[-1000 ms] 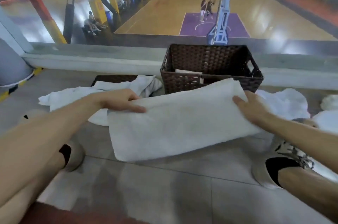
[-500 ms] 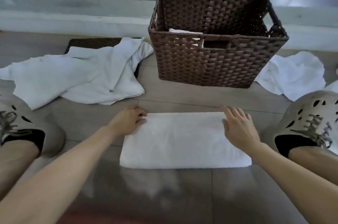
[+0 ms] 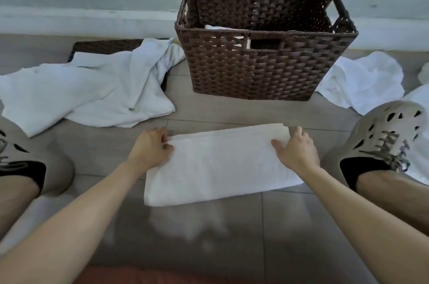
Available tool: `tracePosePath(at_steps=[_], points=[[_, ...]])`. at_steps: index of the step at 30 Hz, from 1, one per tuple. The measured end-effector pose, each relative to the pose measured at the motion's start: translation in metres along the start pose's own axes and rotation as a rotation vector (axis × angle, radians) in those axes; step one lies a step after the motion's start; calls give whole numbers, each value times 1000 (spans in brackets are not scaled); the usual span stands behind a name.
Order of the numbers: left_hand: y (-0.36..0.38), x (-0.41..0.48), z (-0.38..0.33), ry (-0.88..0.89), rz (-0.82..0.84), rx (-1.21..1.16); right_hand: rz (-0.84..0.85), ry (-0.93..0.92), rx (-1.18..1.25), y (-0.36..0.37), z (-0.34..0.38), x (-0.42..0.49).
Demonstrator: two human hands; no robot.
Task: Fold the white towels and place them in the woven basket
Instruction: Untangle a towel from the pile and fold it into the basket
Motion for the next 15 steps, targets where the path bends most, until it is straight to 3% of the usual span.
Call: tracePosePath(at_steps=[5, 8, 10, 13, 15], points=[[-6, -6, 8, -106, -104, 5, 118, 202, 69, 7, -19, -3], [9, -28, -26, 169, -210, 259, 229, 266, 134, 5, -14, -2], [40, -50, -67, 351, -148, 310, 308, 280, 153, 5, -10, -3], [94, -63, -86, 267, 78, 343, 417, 313, 232, 6, -10, 4], [107, -62, -82, 239, 82, 356, 463, 337, 352, 3, -13, 7]])
Point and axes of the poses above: each hand's wrist, its own x-axis towards the middle knuckle, its own y-axis out of the palm, z = x × y, the point moved 5 cm from there along x, towards the middle knuckle, and after that the axes turned 2 degrees about z, right-handed, at the moved point
